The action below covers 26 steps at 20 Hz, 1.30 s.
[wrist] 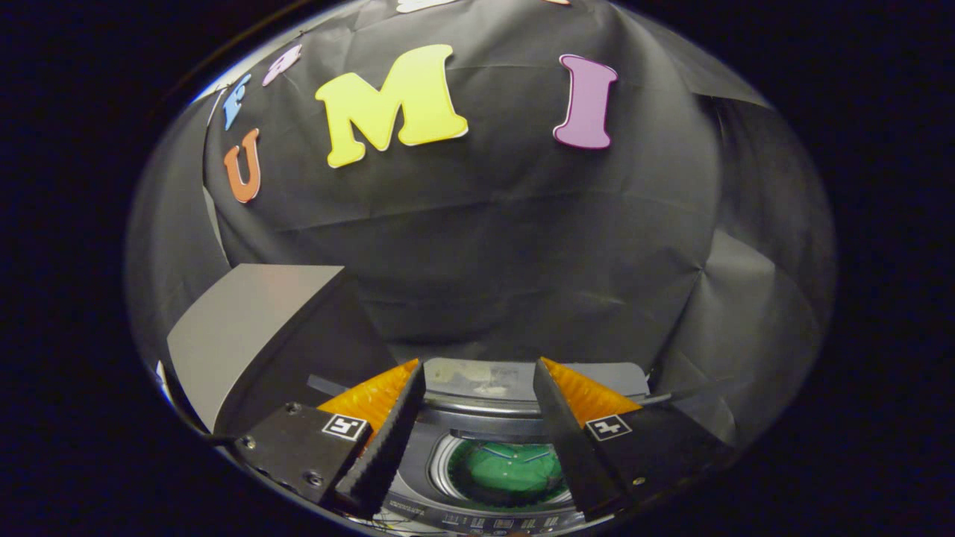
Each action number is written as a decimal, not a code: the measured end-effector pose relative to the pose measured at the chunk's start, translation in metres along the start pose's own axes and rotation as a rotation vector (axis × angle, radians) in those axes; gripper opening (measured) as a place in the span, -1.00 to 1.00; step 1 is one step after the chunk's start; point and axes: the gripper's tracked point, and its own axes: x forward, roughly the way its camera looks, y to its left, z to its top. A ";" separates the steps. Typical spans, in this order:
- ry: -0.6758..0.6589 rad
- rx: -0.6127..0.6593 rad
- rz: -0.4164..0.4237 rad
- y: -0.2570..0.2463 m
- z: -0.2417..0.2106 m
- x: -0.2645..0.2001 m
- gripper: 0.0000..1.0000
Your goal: Put the clothes into the washing machine and then close the washing machine lid.
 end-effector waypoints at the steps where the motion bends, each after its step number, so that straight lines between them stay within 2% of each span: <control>1: 0.010 0.001 -0.003 0.001 -0.006 -0.002 0.84; 4: 0.057 0.013 -0.003 0.003 -0.028 -0.009 0.84; 7: 0.188 0.060 -0.003 0.008 -0.069 -0.016 0.84; 11: 0.186 0.025 -0.001 0.014 -0.091 -0.027 0.85; 14: 0.134 0.006 -0.017 0.007 -0.074 -0.040 0.85; 20: -0.050 0.010 0.009 0.011 -0.002 -0.078 0.86; 26: -0.225 -0.087 0.024 0.018 0.053 -0.130 0.85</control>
